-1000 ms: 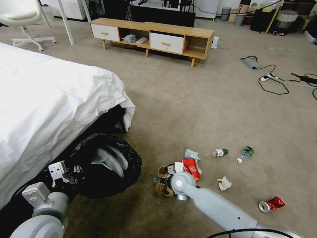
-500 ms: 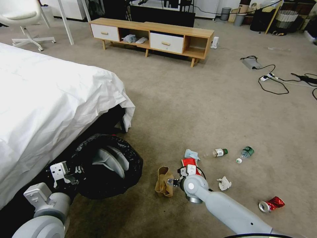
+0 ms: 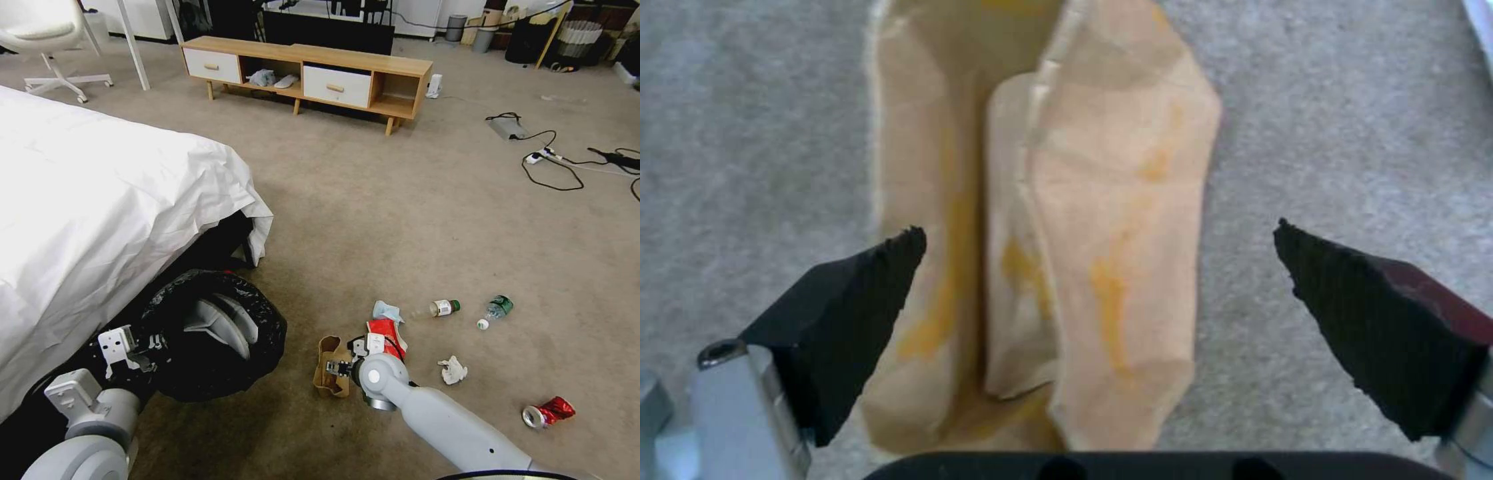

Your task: Pick up the trash bin and place the garbage on the floor into it.

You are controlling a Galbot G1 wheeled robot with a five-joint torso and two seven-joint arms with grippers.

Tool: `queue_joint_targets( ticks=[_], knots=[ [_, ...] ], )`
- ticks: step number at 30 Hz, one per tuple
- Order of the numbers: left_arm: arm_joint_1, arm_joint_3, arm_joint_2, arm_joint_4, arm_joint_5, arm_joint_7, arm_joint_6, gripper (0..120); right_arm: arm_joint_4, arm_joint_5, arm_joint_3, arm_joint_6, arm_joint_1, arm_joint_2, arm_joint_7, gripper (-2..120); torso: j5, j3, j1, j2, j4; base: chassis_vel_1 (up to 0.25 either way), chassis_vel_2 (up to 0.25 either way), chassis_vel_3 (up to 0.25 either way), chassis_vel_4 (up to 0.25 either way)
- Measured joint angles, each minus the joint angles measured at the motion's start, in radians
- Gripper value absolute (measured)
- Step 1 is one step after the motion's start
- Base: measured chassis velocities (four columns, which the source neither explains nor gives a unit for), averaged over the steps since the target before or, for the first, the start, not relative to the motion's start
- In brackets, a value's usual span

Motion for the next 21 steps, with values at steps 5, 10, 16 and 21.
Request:
queue_joint_targets(
  ticks=[5, 10, 16, 21],
  knots=[
    [-0.004, -0.002, 0.002, 0.006, -0.003, 0.001, -0.001, 0, 0.017, 0.004, -0.008, 0.004, 0.003, -0.005, 0.007, 100, 0.0000, 0.000, 0.000, 0.000, -0.0001, 0.000, 0.000, 0.000, 0.000],
    [-0.007, -0.001, 0.001, 0.013, -0.003, 0.006, -0.003, 0, 0.019, 0.004, -0.014, 0.006, 0.005, 0.003, 0.010, 100, -0.0001, 0.000, 0.000, 0.000, -0.0001, 0.000, 0.000, 0.000, 0.000],
    [-0.008, -0.008, 0.002, 0.019, -0.006, 0.010, -0.006, 0, 0.005, -0.001, -0.027, 0.006, 0.016, 0.031, 0.009, 100, -0.0001, 0.000, 0.000, 0.000, -0.0001, 0.000, 0.000, 0.000, 0.000],
    [-0.011, -0.008, 0.003, 0.021, -0.007, 0.011, -0.007, 0, -0.024, -0.007, -0.034, 0.006, 0.032, 0.059, 0.002, 100, -0.0001, 0.000, 0.000, 0.000, -0.0001, 0.000, 0.000, 0.000, 0.000]
  ],
)
